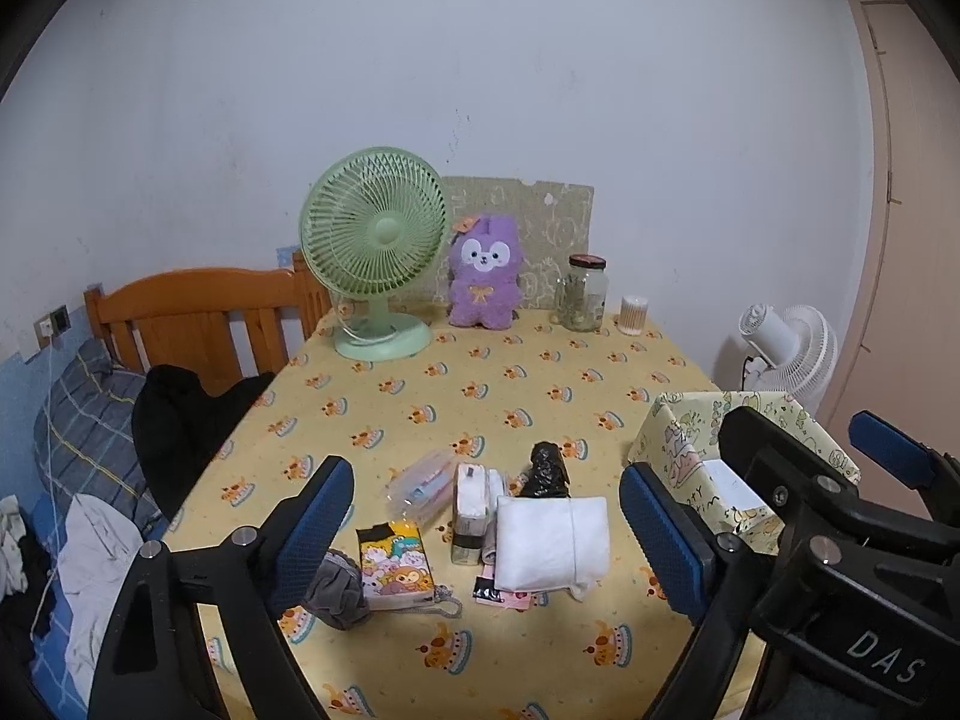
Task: Organize soft objects
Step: 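Lower the right tool onto the folded white towel and close it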
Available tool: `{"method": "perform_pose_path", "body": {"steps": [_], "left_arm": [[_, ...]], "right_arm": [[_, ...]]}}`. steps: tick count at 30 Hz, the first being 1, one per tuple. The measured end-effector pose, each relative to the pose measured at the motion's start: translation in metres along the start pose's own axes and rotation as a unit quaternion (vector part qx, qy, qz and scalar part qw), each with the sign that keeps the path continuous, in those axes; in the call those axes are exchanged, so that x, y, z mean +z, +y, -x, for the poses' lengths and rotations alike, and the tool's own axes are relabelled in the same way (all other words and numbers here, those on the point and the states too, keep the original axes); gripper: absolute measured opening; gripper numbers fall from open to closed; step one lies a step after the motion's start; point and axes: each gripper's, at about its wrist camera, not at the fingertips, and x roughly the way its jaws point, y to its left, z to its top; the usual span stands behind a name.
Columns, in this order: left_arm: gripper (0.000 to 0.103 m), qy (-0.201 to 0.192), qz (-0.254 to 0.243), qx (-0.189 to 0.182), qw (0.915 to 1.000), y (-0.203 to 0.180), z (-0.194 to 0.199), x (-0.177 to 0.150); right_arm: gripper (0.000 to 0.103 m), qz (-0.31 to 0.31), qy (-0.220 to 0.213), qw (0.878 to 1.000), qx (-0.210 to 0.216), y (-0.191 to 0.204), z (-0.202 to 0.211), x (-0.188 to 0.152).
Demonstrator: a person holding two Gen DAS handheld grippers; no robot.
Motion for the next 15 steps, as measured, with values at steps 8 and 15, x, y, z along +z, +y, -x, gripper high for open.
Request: {"method": "perform_pose_path", "body": {"steps": [8,15], "left_arm": [[0.091,0.006,-0.013,0.022,0.9997,0.002,-0.016,-0.007],[0.090,0.026,-0.015,0.029,0.9991,0.005,-0.037,-0.015]], "right_arm": [[0.100,0.006,0.016,1.000,0.000,0.007,-0.021,-0.008],[0.099,0.005,0.033,0.999,0.006,0.010,-0.044,-0.018]]}}
